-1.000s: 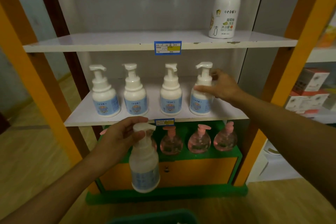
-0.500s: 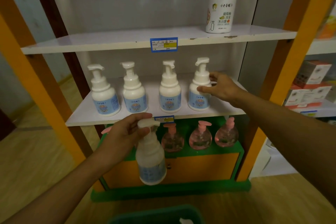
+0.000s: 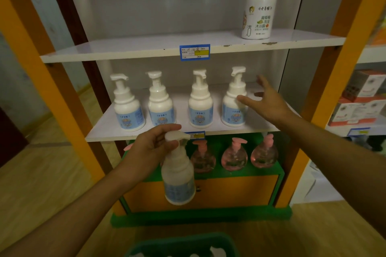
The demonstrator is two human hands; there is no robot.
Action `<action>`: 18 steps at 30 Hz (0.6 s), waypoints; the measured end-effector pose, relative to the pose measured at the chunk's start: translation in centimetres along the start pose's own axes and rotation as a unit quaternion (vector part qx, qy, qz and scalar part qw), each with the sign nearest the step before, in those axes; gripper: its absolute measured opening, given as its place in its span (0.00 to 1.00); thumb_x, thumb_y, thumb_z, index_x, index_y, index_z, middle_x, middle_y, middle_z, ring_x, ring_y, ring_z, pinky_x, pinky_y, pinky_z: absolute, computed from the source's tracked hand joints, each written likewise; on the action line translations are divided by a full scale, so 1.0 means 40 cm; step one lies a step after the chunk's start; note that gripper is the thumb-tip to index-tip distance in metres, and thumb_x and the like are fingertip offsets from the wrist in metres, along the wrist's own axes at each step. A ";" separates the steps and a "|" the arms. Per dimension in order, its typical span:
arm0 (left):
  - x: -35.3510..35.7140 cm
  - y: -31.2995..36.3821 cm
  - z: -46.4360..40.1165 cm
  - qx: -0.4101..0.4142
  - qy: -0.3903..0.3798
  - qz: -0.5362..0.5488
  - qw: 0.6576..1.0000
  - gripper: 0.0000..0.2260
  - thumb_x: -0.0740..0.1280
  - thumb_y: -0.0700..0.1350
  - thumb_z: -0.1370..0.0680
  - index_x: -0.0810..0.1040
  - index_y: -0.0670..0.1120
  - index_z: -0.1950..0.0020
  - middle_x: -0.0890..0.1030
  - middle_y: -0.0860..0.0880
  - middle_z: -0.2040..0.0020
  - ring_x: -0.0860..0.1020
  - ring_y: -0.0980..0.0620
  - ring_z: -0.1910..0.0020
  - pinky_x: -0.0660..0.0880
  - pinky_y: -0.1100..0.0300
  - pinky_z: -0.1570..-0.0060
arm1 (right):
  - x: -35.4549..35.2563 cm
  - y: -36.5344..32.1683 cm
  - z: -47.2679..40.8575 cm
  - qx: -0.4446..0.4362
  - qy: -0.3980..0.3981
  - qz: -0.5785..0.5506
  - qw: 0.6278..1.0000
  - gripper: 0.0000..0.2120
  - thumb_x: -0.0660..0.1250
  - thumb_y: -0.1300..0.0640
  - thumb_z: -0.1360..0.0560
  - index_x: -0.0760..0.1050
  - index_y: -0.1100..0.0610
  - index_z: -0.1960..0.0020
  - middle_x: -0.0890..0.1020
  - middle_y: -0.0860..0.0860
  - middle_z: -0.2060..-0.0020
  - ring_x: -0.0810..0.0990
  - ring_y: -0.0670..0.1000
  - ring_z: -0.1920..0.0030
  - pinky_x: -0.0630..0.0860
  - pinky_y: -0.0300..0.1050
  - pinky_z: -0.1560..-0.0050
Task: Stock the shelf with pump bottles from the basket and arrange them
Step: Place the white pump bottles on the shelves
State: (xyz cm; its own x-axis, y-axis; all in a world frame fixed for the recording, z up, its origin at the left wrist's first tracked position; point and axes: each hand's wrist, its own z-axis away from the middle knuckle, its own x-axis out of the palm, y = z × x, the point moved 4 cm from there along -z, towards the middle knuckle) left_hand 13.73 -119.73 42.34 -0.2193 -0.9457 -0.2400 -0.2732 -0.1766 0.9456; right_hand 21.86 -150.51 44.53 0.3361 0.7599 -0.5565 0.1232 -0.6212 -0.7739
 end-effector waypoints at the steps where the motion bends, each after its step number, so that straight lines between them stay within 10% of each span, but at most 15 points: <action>1: 0.003 0.005 -0.002 0.002 0.000 0.002 1.000 0.15 0.64 0.35 0.24 0.77 0.55 0.46 0.83 0.54 0.48 0.80 0.60 0.47 0.78 0.69 0.53 | -0.011 -0.006 0.030 -0.028 0.044 0.002 0.999 0.35 0.70 0.45 0.30 0.60 0.53 0.28 0.70 0.53 0.32 0.76 0.53 0.42 0.75 0.47 0.45; 4: 0.024 0.023 -0.012 0.012 -0.010 -0.007 1.000 0.15 0.64 0.36 0.24 0.77 0.55 0.46 0.82 0.56 0.49 0.80 0.62 0.47 0.77 0.71 0.55 | 0.001 -0.018 0.126 -0.063 -0.010 0.000 0.998 0.18 0.69 0.49 0.28 0.73 0.53 0.41 0.79 0.51 0.48 0.78 0.46 0.55 0.74 0.36 0.58; 9: 0.094 0.060 -0.041 0.033 -0.029 -0.016 0.999 0.15 0.66 0.36 0.25 0.77 0.56 0.46 0.81 0.53 0.45 0.79 0.57 0.43 0.78 0.63 0.48 | 0.111 -0.063 0.261 -0.028 -0.269 -0.033 0.962 0.33 0.69 0.36 0.40 0.70 0.43 0.36 0.80 0.39 0.47 0.79 0.41 0.48 0.79 0.41 0.48; 18: 0.213 0.132 -0.054 0.098 -0.001 -0.022 0.995 0.14 0.72 0.43 0.30 0.77 0.52 0.47 0.81 0.57 0.53 0.79 0.66 0.54 0.75 0.74 0.61 | 0.101 -0.087 0.311 -0.068 -0.153 -0.044 0.985 0.20 0.70 0.45 0.31 0.73 0.46 0.41 0.78 0.39 0.51 0.76 0.37 0.54 0.72 0.29 0.56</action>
State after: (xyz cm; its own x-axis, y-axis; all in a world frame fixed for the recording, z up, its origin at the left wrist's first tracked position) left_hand 12.45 -129.32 45.75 -0.2042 -0.9377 -0.2810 -0.4596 -0.1616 0.8733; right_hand 11.18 -142.90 41.22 0.0248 0.8213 -0.5700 0.2703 -0.5544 -0.7871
